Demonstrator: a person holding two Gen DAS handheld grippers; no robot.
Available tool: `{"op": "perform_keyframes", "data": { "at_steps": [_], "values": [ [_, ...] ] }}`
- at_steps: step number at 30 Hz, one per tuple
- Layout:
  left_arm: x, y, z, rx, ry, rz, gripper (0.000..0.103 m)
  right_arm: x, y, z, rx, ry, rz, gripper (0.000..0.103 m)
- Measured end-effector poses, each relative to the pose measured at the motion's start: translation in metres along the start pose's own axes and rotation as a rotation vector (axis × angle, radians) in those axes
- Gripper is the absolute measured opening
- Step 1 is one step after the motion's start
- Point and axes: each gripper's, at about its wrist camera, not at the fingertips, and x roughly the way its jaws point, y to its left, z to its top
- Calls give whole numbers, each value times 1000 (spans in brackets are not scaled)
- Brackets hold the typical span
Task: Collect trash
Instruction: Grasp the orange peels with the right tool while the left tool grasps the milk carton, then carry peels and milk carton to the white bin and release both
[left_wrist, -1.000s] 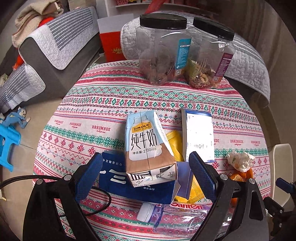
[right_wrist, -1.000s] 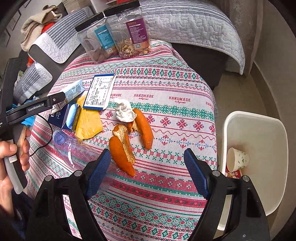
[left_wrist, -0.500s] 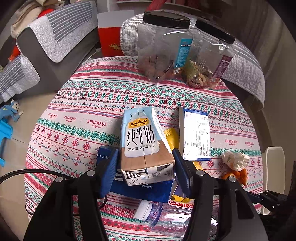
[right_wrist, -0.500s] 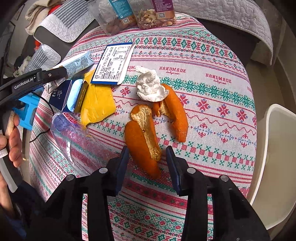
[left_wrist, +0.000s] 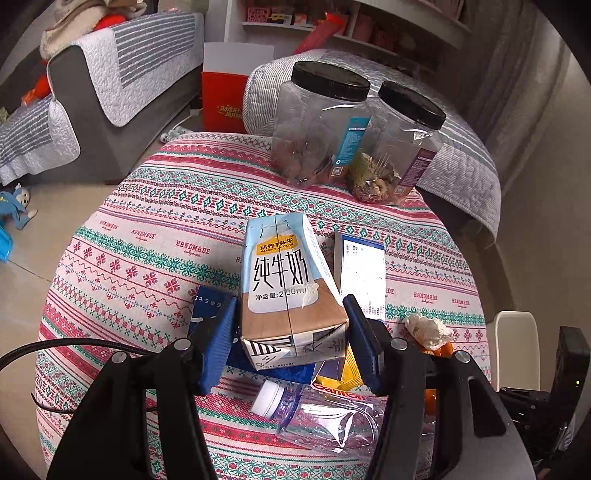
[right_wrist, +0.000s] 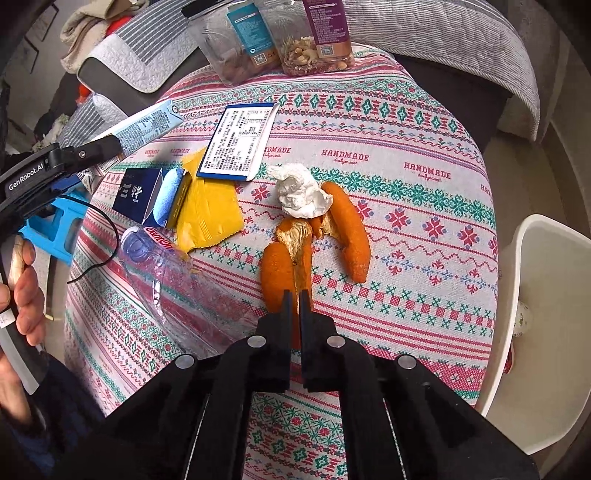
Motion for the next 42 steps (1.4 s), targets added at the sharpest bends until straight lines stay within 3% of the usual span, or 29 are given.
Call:
{"op": "perform_keyframes", "data": {
  "at_steps": [1, 2, 3, 4, 5, 6, 10, 24, 42],
  "values": [
    [-3, 0, -1, -2, -8, -7, 57, 2, -2, 1, 9, -4, -9, 47],
    [-6, 0, -1, 2, -15, -11, 57, 4, -2, 1, 17, -12, -23, 61],
    [-8, -1, -2, 6, -23, -10, 57, 7, 0, 1, 13, -18, -26, 61],
    [-10, -1, -3, 10, -29, -7, 57, 11, 3, 0, 4, -15, -23, 55],
    [-12, -1, -3, 10, -34, -7, 57, 15, 7, 0, -6, -7, -25, 30],
    [-13, 0, -3, 5, -36, -11, 57, 20, 10, 0, -18, 10, -41, 17],
    [-20, 5, -5, -20, -37, -36, 57, 13, 19, 0, -34, -14, -66, 10],
    [-40, -11, -16, 3, -72, -68, 57, -49, -2, -14, 56, -108, 4, 8],
    [-68, -71, -41, 124, -86, -113, 57, -116, -35, -39, 144, -215, 63, 8]
  ]
}}
